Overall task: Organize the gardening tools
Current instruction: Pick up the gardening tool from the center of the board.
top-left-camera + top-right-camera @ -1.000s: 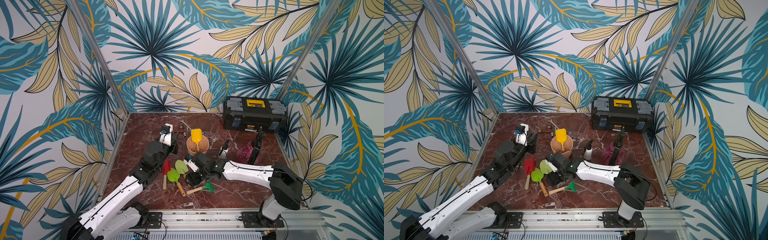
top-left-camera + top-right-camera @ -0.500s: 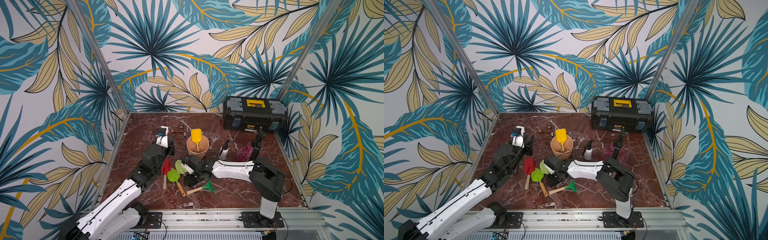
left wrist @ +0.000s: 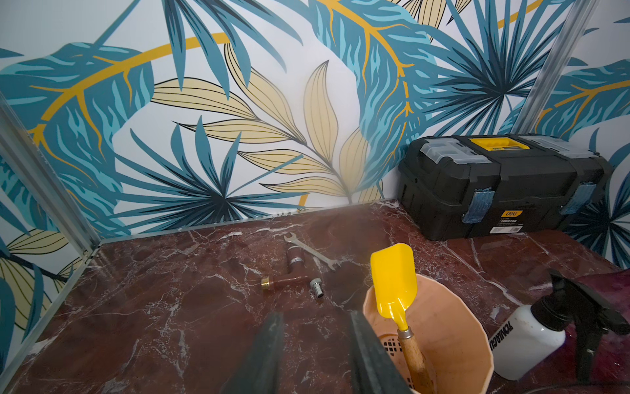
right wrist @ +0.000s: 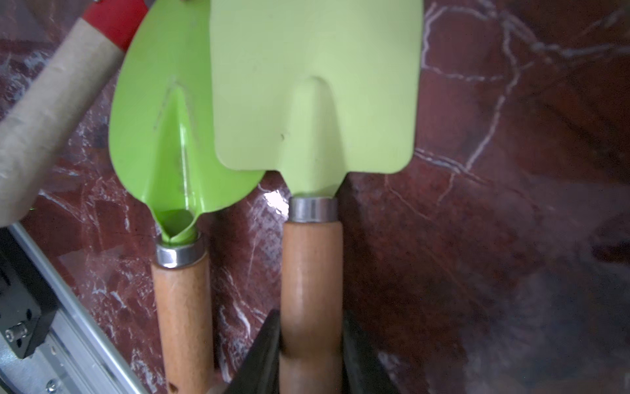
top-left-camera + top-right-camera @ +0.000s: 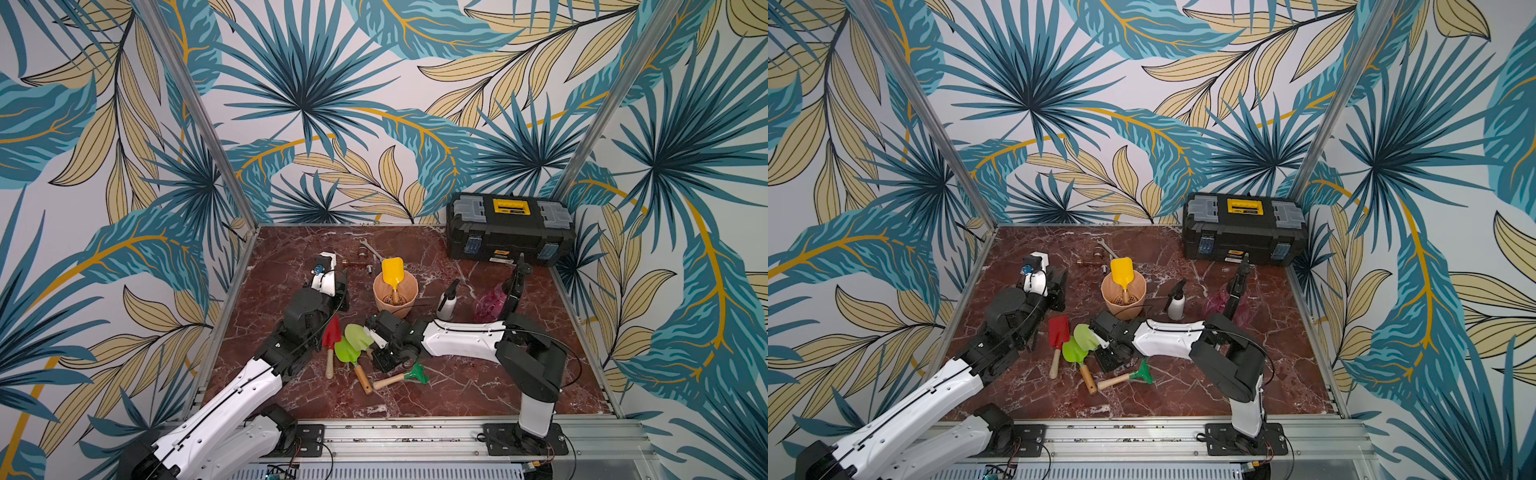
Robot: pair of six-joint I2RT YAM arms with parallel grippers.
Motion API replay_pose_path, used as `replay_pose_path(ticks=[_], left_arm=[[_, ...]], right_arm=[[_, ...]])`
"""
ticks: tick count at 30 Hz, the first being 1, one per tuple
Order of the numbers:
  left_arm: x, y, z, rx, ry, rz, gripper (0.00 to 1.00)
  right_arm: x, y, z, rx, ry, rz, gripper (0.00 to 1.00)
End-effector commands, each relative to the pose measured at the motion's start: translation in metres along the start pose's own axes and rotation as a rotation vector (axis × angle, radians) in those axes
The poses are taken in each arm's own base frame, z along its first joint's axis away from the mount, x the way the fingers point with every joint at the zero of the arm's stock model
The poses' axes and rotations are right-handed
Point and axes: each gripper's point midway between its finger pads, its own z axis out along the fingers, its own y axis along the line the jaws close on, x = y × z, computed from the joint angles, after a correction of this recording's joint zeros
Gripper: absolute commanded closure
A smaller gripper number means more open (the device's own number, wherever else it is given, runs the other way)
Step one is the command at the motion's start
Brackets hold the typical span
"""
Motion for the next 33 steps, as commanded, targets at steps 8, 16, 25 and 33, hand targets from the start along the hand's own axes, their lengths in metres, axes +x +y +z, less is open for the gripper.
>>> replay_pose_path(ticks=[8,16,25,33], left_arm=[[-0.032,-0.005,-0.012,0.037,0.004,-0.073,0.56],[-0.048,-0.009,-0.021,0.056,0.059,-0.176,0.51],[-0.042,-0.043,-0.013,0.210,0.155,-0.373,0.48],[-0.030,-0.075,0.003,0.347,0.247,-0.439,0.50]], right_arm=[[-0.037,-0.003,-0.064,0.081,-0.225,-0.068,0.83],[-0.056,-0.012,-0.132,0.147,-0.484,-0.131,0.85],[-0.070,-0.015,-0.186,0.132,-0.740,-0.090,0.85],[-0.075,-0.013,-0.194,0.129,-0.780,-0.093,0.85]])
